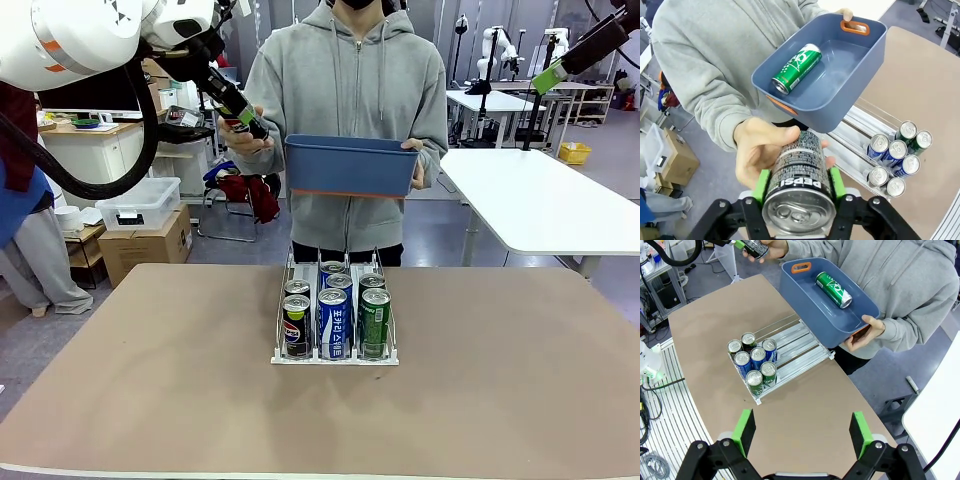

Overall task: Fill the beverage cans into the dispenser.
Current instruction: Pick up the Pepsi coke handed by the human.

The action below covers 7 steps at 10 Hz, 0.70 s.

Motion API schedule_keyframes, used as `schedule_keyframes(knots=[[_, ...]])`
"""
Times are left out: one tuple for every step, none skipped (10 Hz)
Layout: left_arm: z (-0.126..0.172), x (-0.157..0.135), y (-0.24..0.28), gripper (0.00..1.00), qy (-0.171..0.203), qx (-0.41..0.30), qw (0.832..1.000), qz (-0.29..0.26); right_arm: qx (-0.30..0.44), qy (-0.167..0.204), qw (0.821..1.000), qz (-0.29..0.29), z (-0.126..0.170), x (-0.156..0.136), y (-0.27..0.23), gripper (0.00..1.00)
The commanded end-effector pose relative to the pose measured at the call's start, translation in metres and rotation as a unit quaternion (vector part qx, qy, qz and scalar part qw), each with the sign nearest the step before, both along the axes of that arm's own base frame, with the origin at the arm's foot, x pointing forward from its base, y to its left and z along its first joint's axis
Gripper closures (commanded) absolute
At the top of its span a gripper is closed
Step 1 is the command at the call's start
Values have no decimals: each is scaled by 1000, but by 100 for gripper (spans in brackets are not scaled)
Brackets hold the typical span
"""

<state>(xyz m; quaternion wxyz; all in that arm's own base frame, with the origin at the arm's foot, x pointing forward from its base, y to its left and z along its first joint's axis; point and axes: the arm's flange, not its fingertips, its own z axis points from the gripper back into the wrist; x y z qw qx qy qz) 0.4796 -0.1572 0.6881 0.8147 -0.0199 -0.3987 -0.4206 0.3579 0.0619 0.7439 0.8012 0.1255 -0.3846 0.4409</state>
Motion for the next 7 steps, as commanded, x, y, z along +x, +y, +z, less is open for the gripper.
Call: schedule_keyframes(knots=[[-1,-1,5,100,-3,5,1000,17,-4,0,1000,-1,0,0,-1,0],[0,-2,5,100,-3,11,1000,18,-4,0,1000,-1,0,0,-1,0],[1,0,6,100,-5,15,1000,17,-4,0,1000,-1,0,0,-1,0],[3,-3,3,100,-8,19,1000,16,-4,0,1000,-1,0,0,-1,0],[6,-5,0,100,-12,2,1000,27,-4,0,1000,-1,0,0,-1,0],[0,0,1,100,-3,8,1000,3,-4,0,1000,-1,0,0,-1,0],[0,0,1,100,-3,8,1000,3,-4,0,1000,-1,0,0,-1,0]])
